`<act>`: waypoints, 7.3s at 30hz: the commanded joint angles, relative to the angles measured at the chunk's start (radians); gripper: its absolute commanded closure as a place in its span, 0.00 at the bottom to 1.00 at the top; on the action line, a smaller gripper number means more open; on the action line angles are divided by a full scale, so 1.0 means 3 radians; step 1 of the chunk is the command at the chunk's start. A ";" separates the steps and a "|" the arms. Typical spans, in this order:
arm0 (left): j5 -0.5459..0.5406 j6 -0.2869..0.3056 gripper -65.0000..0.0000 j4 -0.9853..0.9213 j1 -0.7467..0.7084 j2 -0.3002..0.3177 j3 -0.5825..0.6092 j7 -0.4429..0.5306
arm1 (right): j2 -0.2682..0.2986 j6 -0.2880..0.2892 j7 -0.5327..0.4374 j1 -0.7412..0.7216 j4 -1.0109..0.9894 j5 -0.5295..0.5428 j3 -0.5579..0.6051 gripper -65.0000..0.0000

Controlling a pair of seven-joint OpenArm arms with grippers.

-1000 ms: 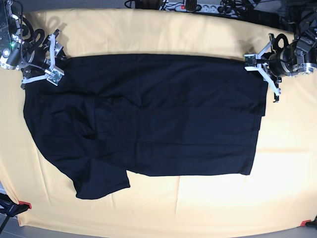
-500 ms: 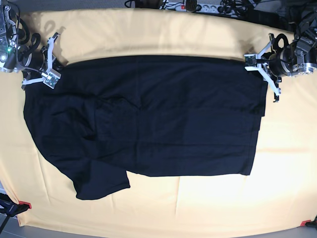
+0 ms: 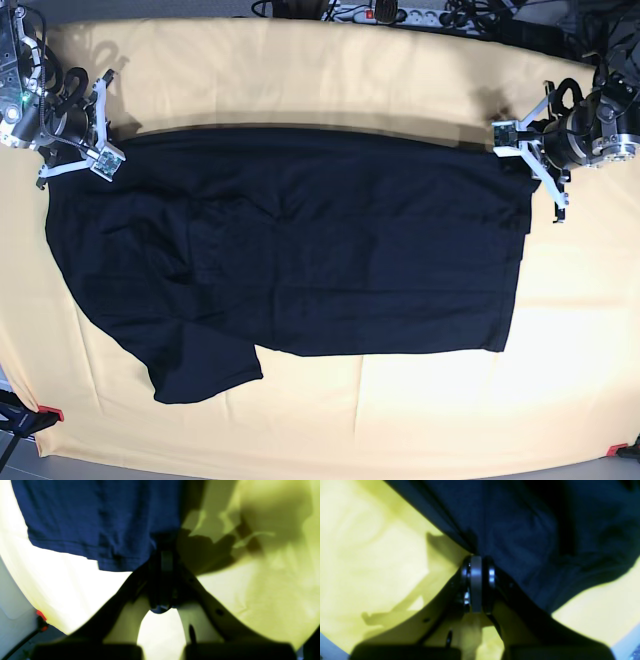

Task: Fold the T-shirt properly
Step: 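Pull the grasped shirt edge toward the robot with both grippers, then open both grippers and release the shirt edge, then move both grippers to the corners of the shirt's hem-side edge, then close both grippers on the hem-side edge corners of the navy shirt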

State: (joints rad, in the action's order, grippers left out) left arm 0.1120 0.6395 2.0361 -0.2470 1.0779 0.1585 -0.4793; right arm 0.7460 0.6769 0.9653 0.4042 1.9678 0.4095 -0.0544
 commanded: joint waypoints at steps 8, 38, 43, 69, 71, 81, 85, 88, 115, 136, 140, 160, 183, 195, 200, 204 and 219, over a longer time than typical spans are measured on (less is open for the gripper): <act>-0.0072 -0.0027 1.00 0.0042 0.0050 0.0075 -0.0031 -0.0076 | 0.0075 -0.0074 0.0015 -0.0018 0.0095 -0.0170 -0.0042 1.00; -0.3202 0.0195 1.00 0.0587 0.0020 0.0582 -0.0031 -0.2449 | 0.0351 0.0051 0.1340 0.0397 0.0097 0.1165 -0.0041 1.00; -0.3566 0.0195 1.00 0.0587 0.0020 0.0584 -0.0031 -0.2702 | 0.0352 0.0051 0.1403 0.0576 0.0097 0.1165 -0.0041 1.00; -0.4479 0.0195 1.00 0.0587 0.0022 0.0748 -0.0031 -0.3056 | 0.0351 -0.0027 0.1436 0.0942 0.0099 0.1167 -0.0042 0.93; -0.4480 0.0195 0.92 0.0587 0.0022 0.0748 -0.0031 -0.3056 | 0.0351 -0.0081 0.1436 0.0944 0.0099 0.1179 -0.0042 0.71; -0.4479 0.0195 0.43 0.0587 0.0022 0.0749 -0.0031 -0.3056 | 0.0460 -0.0100 0.1436 0.0944 0.0498 0.1164 -0.0104 0.51; -0.4477 0.0195 0.43 0.0587 0.0022 0.0749 -0.0031 -0.3056 | 0.0462 -0.0102 0.1436 0.0944 0.0570 0.1181 -0.0326 0.51; -0.4479 0.0195 0.43 0.0587 0.0022 0.0749 -0.0031 -0.3056 | 0.0460 -0.0102 0.1436 0.0945 0.0570 0.1325 -0.0530 0.51; -0.3417 -0.0003 0.68 0.0493 0.0607 0.0726 -0.0031 -0.2354 | 0.0450 -0.0757 0.0654 0.0492 0.0568 0.0872 -0.1094 0.42; -0.2059 -0.1329 0.36 -0.1273 0.1694 -0.0285 -0.0055 -0.1612 | 0.0378 -0.0810 -0.0186 -0.0759 -0.0856 0.0767 -0.1094 0.32; -0.2177 -0.1324 0.36 -0.1902 0.1911 -0.0605 -0.0247 -0.1462 | 0.0378 -0.0796 -0.0173 -0.0786 -0.0922 0.0807 -0.1094 0.32; -0.3405 -0.0210 0.36 -0.3530 0.2201 -0.1665 -0.1040 -0.1293 | 0.0378 -0.0796 -0.0188 -0.0787 -0.0922 0.0818 -0.1094 0.32; -0.3744 0.0092 0.36 -0.3530 0.2201 -0.1874 -0.1031 -0.1695 | 0.0378 -0.0797 -0.0192 -0.0787 -0.0922 0.0829 -0.1094 0.32; -0.3023 -0.0434 1.00 -0.3530 0.2202 -0.1874 -0.1031 -0.1191 | 0.0376 -0.0796 -0.0275 -0.0787 -0.0922 0.0828 -0.1094 0.32; -0.2927 -0.0465 1.00 -0.3530 0.2200 -0.1874 -0.1031 -0.1197 | 0.0291 -0.0796 -0.0413 -0.0846 -0.0922 0.0790 -0.1094 0.32; -0.2931 -0.0465 1.00 -0.3530 0.2200 -0.1876 -0.1031 -0.1197 | -0.0011 -0.0740 -0.0463 -0.1016 -0.0923 0.0713 -0.1094 0.32; -0.2930 -0.0463 1.00 -0.3530 0.2200 -0.1874 -0.1031 -0.1246 | -0.0612 -0.0393 -0.0440 -0.2514 -0.2997 0.0846 -0.1094 0.32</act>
State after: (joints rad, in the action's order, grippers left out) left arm -0.7788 0.5053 0.9668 0.3939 0.4980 -0.1455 -0.8524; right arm 0.5381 0.5564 0.8497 -0.3302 1.0481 0.6510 -0.3771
